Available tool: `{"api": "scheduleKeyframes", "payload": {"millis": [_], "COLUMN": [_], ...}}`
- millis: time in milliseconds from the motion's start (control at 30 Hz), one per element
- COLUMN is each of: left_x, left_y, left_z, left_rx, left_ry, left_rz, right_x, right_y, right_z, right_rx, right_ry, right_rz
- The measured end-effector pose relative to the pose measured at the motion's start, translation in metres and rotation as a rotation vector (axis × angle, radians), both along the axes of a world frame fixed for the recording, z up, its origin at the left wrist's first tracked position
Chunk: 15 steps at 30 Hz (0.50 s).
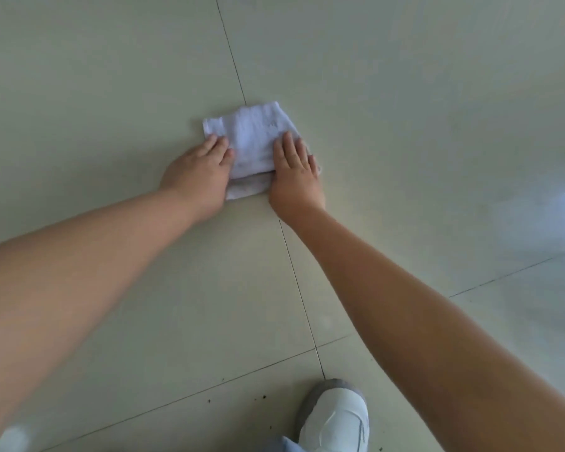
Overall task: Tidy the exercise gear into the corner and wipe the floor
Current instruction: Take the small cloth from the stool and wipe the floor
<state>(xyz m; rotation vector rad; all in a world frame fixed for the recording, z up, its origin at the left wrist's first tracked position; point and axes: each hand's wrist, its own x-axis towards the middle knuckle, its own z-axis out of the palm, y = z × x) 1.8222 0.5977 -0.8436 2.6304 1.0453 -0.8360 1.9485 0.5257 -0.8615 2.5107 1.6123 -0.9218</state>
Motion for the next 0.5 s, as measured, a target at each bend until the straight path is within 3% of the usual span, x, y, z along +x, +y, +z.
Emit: {"api": "scheduleKeyframes", "payload": {"millis": [233,500], "left_x": [-0.029,0.037], "left_y": [-0.046,-0.074], "left_z": [0.015,-0.001], "left_rx": [-0.115,-0.133], "left_ry": [0.116,-0.114], "left_rz": [-0.265,-0.131], "right_x": [-0.035,0.027], "right_y": [-0.096,-0.086], "right_z": [0.011,0.018], "right_rx": [-0.113,-0.171], "right_ry": [0.012,-0.100], "right_rz": [0.009,-0.108]}}
